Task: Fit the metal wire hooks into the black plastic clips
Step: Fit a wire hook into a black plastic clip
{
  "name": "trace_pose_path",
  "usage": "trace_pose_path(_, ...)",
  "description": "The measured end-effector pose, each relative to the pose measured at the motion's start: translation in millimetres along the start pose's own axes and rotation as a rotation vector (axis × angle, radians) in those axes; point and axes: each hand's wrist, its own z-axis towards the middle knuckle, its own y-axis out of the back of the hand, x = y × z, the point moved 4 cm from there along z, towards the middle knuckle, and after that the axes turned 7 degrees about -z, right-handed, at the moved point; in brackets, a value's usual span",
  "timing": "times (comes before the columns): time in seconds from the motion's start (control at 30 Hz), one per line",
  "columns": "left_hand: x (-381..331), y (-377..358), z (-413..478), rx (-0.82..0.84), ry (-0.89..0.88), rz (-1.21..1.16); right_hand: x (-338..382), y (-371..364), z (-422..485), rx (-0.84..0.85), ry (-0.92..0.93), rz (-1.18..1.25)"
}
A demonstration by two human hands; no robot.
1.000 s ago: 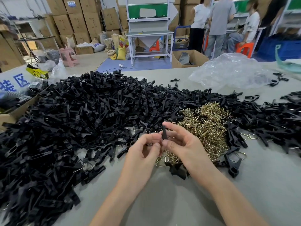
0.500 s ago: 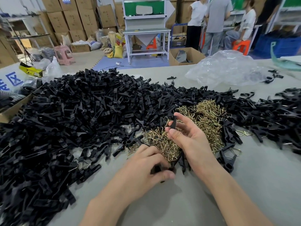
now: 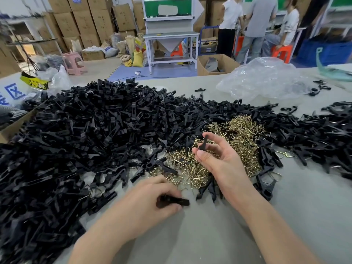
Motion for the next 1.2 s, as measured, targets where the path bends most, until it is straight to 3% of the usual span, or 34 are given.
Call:
trace_pose_path(0.1, -4, 3, 4, -0.142, 0.021, -0.076, 1, 0, 0, 0.012, -0.002, -0.031)
trace_pose_path(0.23, -7, 17, 5, -0.545, 0.069, -0.632, 4, -6, -3, 0.055, 0.021, -0.087)
trace_pose_path(0.33, -12, 12, 9, -0.594, 0.075, -0.940, 5, -15, -7, 0.102, 0.029, -0.101)
trace_pose_path(0.43, -13, 2, 12, -0.636, 0.096, -1.091, 4, -22, -10, 0.158, 0.033, -0.092)
trace_pose_path(0.9, -17, -15, 20, -0.643, 0.134, -1.084, 1, -24, -10, 0.137, 0.035, -0.072)
trace_pose_path(1.2, -28, -9, 15, -0.651, 0.011, -0.881, 3, -18, -8, 0.131, 0.023, -0.046)
